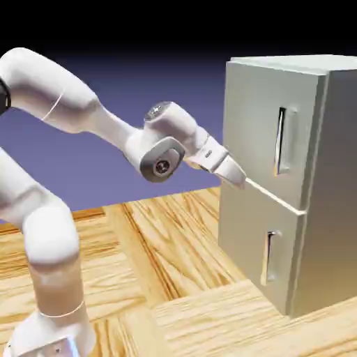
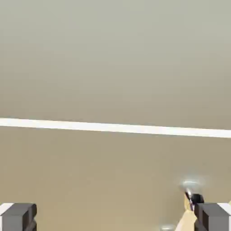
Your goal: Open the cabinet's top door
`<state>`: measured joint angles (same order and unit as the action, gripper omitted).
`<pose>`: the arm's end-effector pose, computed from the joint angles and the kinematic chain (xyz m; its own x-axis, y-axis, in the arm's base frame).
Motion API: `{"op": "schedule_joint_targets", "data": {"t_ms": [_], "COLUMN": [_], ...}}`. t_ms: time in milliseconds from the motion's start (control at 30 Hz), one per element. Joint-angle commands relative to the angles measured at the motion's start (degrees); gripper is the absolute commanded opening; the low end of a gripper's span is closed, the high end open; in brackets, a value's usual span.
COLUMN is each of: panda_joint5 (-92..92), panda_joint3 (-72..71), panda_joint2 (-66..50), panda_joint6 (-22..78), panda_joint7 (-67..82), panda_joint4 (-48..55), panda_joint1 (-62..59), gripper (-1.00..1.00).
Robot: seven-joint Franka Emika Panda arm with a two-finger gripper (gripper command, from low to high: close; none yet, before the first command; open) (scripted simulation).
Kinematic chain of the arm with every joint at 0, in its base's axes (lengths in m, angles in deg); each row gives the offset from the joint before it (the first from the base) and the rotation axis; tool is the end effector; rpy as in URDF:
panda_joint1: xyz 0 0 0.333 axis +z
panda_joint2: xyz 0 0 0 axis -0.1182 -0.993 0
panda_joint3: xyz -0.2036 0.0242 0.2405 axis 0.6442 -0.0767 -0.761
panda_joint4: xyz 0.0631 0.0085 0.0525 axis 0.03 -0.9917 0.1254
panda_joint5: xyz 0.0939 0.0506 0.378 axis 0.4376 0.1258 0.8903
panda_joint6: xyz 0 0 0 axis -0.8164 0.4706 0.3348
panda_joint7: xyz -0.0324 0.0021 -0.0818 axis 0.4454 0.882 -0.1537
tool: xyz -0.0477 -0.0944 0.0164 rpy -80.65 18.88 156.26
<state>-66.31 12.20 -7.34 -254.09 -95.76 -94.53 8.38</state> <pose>0.3894 0.0073 0.4640 0.5213 -0.6643 0.5358 -0.4534 -0.7474 -0.4856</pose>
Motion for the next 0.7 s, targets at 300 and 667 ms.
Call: {"op": "schedule_joint_targets", "data": {"t_ms": [300,667], "panda_joint5": [-24.9,-52.3], "panda_joint3": [8.8,18.5], "panda_joint2": [3.7,7.8], "panda_joint6": [1.5,3.2], "panda_joint7": [-18.5,-38.8], "panda_joint4": [3.1,6.5], "panda_joint1": [7.5,15.7], "gripper": [0.00,0.00]}}
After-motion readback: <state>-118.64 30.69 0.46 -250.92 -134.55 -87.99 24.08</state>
